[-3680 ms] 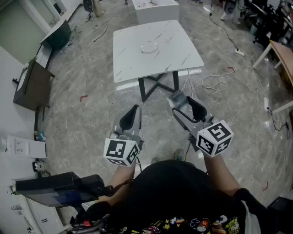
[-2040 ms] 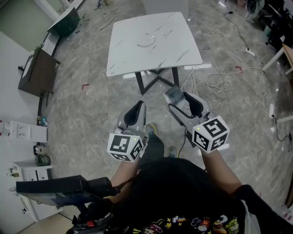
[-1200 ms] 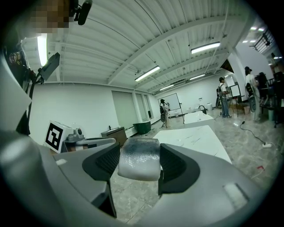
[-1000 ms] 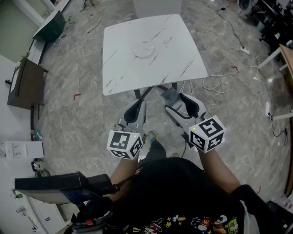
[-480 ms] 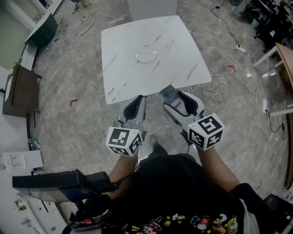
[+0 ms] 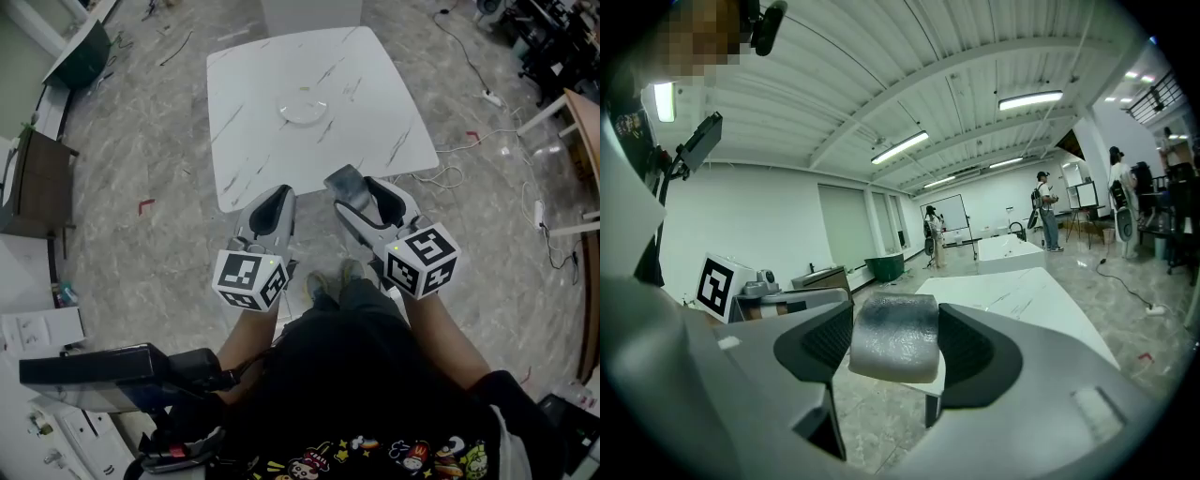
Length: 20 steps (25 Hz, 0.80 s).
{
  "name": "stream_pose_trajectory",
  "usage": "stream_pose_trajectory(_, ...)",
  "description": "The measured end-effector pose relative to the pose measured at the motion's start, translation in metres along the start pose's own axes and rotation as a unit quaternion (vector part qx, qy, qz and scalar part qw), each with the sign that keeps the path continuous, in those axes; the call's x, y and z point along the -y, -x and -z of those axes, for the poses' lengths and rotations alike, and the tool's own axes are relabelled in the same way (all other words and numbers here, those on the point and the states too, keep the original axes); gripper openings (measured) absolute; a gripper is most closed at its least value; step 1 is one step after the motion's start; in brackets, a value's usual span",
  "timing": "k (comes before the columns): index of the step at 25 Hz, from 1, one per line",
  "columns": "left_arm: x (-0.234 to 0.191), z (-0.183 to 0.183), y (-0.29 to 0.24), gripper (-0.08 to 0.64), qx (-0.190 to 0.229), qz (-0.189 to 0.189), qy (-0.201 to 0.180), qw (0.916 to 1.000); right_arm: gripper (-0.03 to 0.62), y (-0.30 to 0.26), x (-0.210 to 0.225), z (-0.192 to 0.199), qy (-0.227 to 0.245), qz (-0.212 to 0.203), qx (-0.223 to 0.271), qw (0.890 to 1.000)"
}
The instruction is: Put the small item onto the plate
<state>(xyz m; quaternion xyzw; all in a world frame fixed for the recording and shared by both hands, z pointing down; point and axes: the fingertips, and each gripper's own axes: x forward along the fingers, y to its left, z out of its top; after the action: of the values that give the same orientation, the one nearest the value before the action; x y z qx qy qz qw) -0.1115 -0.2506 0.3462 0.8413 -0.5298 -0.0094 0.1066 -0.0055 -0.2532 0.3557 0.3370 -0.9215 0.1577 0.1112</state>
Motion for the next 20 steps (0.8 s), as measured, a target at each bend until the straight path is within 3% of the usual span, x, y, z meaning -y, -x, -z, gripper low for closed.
stream_pose_trajectory(10, -0.01, -0.012, -0.022, 0.008, 0.0, 0.0, -0.01, 0.9999, 0.311, -0.022, 0.009, -0.014, 0.007, -0.017, 0.001, 1.0)
stream_pose_trajectory(20, -0.033, -0.015, -0.051, 0.008, 0.001, -0.032, -0.013, 0.9994, 0.311, -0.055, 0.039, -0.02, 0.014, -0.048, -0.009, 0.999)
